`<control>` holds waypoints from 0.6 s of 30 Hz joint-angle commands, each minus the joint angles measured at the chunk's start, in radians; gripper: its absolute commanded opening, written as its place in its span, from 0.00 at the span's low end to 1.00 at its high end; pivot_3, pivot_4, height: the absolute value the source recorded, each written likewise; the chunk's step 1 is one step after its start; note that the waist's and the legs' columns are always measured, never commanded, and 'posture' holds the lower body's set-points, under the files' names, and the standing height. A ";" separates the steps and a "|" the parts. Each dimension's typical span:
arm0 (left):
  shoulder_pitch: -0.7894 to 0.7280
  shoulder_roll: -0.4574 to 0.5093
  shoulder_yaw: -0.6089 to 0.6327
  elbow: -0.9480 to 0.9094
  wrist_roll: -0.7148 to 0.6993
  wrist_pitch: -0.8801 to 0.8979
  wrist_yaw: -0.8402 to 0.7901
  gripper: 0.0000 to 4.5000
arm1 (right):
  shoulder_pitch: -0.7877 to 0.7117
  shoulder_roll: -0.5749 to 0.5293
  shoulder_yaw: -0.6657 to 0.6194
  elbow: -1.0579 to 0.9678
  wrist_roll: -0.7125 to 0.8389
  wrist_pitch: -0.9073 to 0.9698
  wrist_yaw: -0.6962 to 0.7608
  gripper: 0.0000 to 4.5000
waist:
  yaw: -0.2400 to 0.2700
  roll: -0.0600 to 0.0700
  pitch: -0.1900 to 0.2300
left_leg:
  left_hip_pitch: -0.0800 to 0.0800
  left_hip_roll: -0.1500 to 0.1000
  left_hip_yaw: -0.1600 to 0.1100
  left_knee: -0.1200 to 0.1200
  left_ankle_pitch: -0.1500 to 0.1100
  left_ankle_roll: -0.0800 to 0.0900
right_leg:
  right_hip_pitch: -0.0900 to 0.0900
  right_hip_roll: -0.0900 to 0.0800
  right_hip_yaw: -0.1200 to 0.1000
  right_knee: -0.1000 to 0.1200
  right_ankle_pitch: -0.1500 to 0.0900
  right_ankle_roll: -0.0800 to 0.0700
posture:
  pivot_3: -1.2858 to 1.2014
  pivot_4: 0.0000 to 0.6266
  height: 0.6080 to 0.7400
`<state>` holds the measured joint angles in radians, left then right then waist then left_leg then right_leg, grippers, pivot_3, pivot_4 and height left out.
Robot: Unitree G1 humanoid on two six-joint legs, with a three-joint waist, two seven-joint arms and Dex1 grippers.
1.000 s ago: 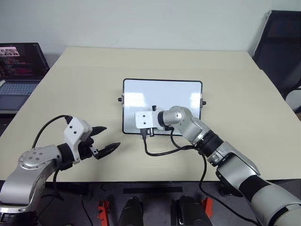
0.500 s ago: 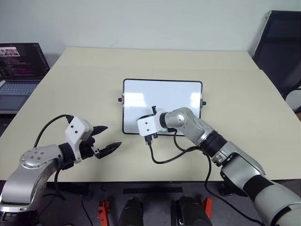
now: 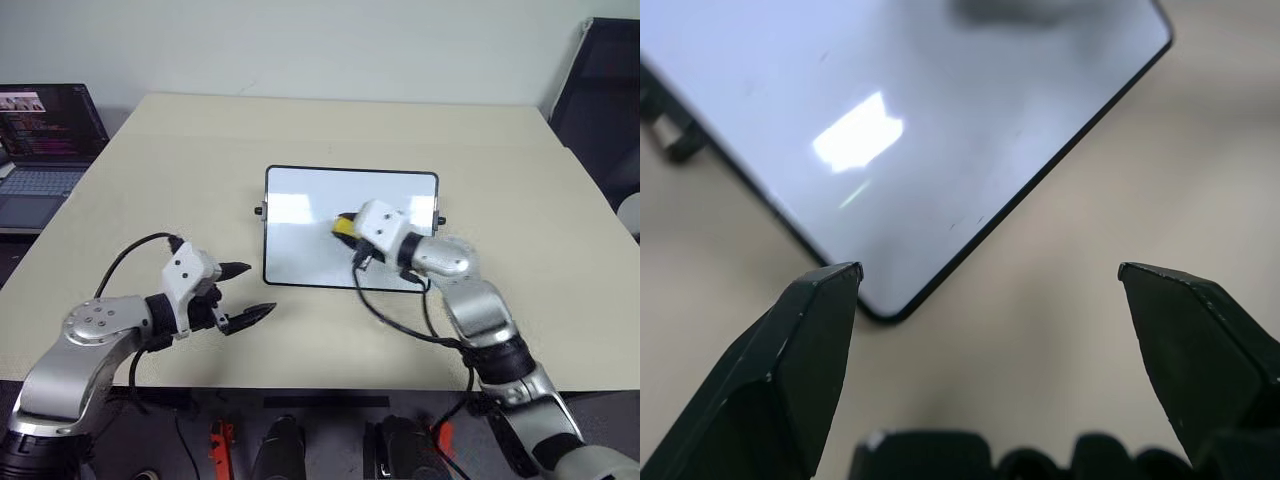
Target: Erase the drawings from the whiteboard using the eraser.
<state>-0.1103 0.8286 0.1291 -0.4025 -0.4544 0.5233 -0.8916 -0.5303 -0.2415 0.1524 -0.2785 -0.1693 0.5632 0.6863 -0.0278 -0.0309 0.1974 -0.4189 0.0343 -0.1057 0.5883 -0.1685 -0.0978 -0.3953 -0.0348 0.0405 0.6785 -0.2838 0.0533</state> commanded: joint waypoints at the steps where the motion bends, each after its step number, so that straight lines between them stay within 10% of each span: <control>1: -0.090 0.000 -0.057 -0.036 0.002 0.003 -0.017 1.00 | 0.051 -0.040 -0.143 -0.206 0.045 0.227 -0.036 0.22 | 0.000 0.001 0.001 | 0.000 0.000 0.000 0.000 0.000 0.000 | 0.000 0.000 0.000 0.000 0.000 0.000 | 0.52 0.24 1.00; 18: -0.628 -0.315 -0.450 0.367 0.136 -0.098 -0.216 1.00 | 0.144 -0.032 -0.439 -0.045 0.169 0.457 -0.293 0.22 | -0.026 0.001 0.001 | 0.001 -0.001 0.003 0.003 0.000 0.001 | 0.001 0.000 0.003 0.000 -0.002 0.006 | 0.52 0.24 1.00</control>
<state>-0.7115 0.5253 -0.3129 -0.0492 -0.3381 0.4632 -1.0901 -0.3582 -0.2783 -0.2610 -0.3318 -0.0187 1.0383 0.4158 -0.0535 -0.0297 0.1982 -0.4179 0.0332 -0.1025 0.5909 -0.1682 -0.0970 -0.3945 -0.0350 0.0438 0.6788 -0.2854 0.0597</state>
